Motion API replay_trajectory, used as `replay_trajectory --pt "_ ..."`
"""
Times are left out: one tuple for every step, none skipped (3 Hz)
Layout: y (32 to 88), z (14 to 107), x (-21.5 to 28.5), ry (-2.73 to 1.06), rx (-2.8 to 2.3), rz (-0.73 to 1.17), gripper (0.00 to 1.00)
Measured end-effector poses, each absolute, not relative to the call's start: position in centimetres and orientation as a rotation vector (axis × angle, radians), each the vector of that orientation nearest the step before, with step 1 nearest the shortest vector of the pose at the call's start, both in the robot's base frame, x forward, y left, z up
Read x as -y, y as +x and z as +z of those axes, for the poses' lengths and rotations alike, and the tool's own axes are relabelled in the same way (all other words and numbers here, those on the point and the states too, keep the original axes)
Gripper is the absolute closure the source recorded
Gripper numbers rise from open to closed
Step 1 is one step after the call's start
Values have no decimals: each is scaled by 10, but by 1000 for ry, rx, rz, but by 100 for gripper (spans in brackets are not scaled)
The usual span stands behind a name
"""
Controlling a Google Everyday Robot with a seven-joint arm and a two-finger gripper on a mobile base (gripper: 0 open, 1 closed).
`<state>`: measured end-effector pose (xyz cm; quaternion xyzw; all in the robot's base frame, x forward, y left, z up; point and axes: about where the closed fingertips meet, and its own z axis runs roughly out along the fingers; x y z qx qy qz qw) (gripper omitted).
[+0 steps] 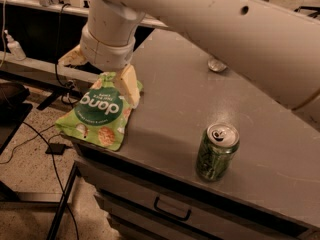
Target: Move green rice chip bag near green can
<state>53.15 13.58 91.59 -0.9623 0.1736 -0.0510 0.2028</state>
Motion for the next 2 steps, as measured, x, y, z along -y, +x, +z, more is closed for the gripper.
replay_trajectory --pt "543 897 -129 -2726 -465 -171 0" --pt "551 881 -127 -2774 -416 -192 0"
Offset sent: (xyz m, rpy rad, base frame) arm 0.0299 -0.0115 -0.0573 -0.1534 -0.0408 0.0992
